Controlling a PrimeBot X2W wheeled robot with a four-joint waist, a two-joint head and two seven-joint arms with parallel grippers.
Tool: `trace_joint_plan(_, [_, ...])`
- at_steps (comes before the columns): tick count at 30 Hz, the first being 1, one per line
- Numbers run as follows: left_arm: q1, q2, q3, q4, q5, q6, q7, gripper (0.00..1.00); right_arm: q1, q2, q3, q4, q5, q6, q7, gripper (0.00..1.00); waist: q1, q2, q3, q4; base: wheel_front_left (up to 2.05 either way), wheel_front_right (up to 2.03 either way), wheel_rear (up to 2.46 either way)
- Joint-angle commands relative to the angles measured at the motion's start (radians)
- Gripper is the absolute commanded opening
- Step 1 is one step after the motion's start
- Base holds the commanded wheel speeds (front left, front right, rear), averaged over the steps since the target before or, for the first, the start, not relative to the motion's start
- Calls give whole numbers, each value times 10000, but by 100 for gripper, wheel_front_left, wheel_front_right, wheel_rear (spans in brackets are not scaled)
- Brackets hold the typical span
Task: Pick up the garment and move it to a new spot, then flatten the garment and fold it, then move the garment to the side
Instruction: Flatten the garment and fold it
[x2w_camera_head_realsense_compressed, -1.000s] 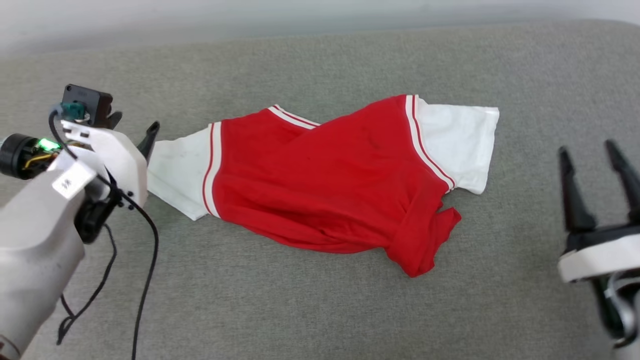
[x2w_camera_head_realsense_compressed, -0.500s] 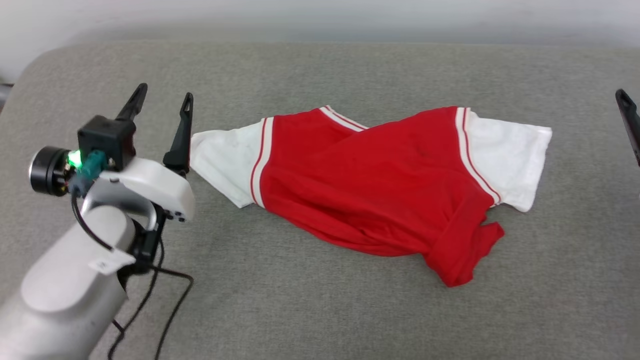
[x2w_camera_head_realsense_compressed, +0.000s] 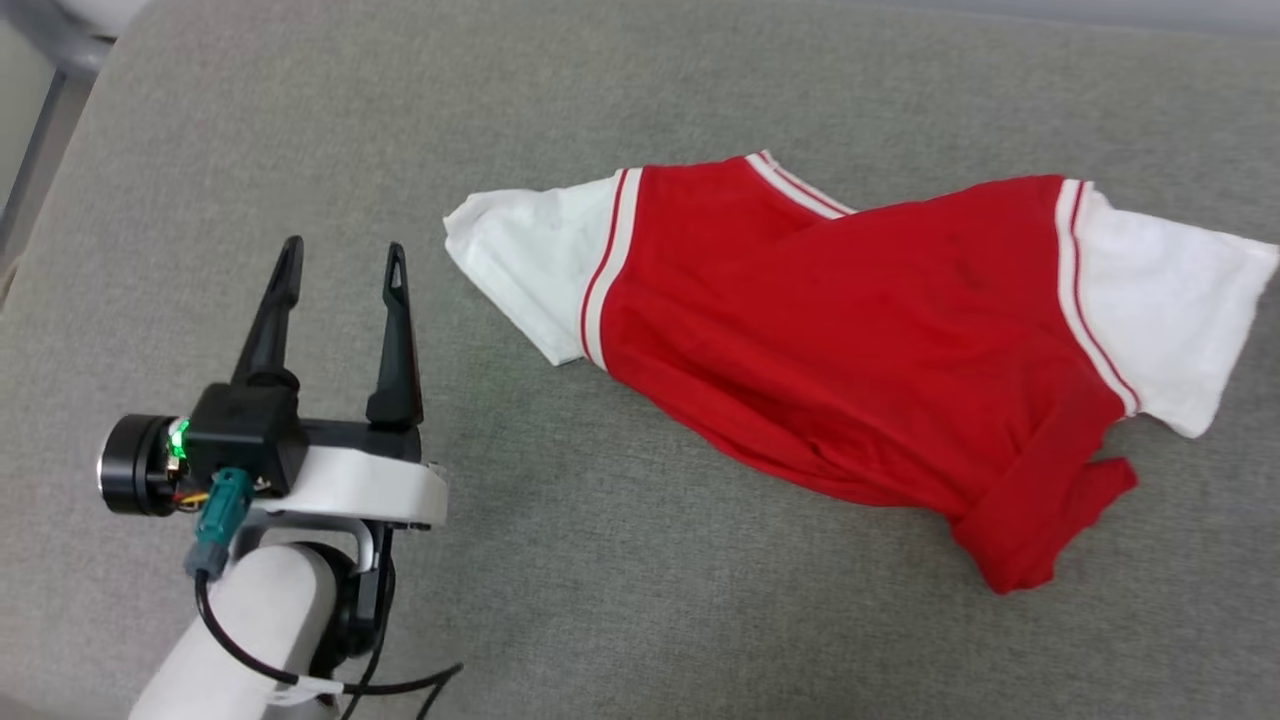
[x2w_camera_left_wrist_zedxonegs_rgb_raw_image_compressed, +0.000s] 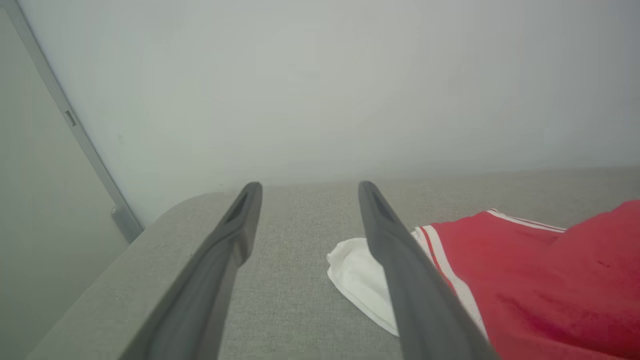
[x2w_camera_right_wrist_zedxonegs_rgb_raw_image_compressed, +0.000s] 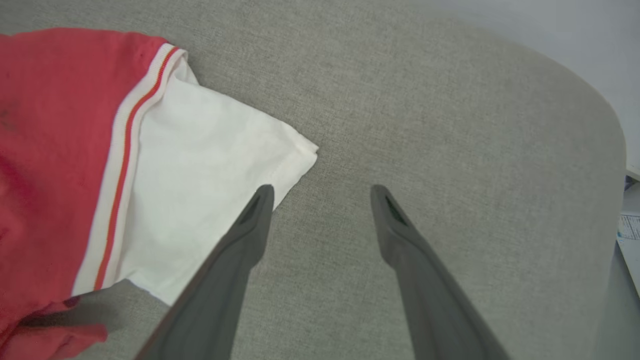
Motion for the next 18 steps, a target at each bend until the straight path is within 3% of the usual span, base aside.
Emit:
trace_joint_plan(1, [212, -163, 151, -33, 222, -95, -23, 100, -265, -24, 23, 103, 35, -14, 165, 100, 0, -1, 381, 343, 0, 0, 0])
trace_joint_plan(9, [392, -1266, 1019, -24, 1094, -977, -23, 100, -833, 26, 124, 867, -280, -13, 512, 100, 0, -1, 1133, 888, 0, 0, 0])
trace_joint_plan(18, [321, -2079, 1838, 208, 1844, -1829, -24, 100, 458, 153, 979, 1354, 44, 7, 1077, 100, 0, -1, 1425, 920, 0, 0, 0])
